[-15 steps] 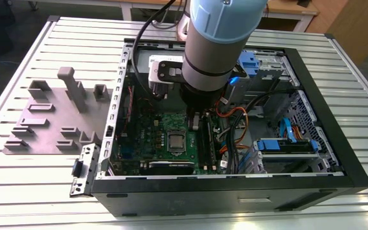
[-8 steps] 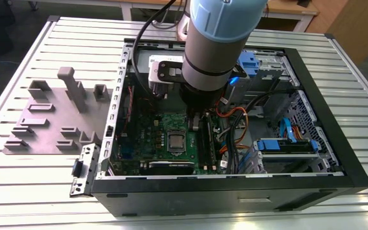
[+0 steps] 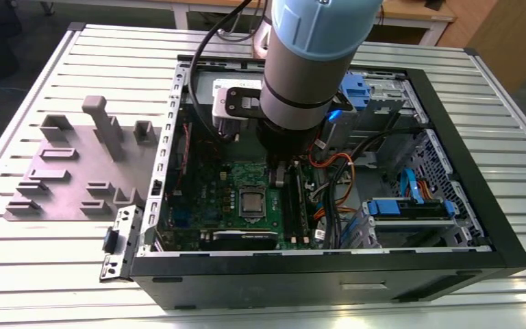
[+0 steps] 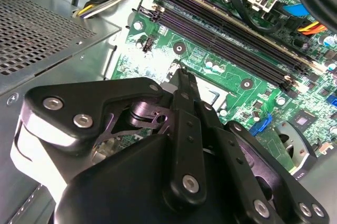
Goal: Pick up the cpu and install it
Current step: 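Close the cpu cover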
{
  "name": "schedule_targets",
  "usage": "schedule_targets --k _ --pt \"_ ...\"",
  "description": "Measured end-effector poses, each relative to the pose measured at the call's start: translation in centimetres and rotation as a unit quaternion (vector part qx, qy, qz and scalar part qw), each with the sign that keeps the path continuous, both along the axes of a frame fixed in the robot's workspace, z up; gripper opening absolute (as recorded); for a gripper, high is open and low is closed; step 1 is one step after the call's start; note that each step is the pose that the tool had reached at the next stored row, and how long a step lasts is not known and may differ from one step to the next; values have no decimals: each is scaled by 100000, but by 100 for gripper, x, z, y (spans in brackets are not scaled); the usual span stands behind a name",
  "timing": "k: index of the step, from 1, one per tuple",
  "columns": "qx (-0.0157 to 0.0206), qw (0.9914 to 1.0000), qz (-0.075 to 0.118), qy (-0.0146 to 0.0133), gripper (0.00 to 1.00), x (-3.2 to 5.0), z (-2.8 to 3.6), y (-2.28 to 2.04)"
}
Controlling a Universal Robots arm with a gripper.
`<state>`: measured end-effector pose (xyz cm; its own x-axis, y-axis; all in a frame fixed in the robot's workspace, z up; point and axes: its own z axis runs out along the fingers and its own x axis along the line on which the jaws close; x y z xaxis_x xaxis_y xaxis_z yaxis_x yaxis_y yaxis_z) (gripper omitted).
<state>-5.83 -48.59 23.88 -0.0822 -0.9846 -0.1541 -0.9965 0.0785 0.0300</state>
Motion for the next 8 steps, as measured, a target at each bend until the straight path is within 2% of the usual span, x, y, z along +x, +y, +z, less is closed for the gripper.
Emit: schedule_targets --k 4,5,8 --pt "-67 100000 -1 -6 11 0 0 1" --pt "-507 99999 -10 -2 11 -1 1 5" --pt "-2649 99965 -2 3 11 0 0 17"
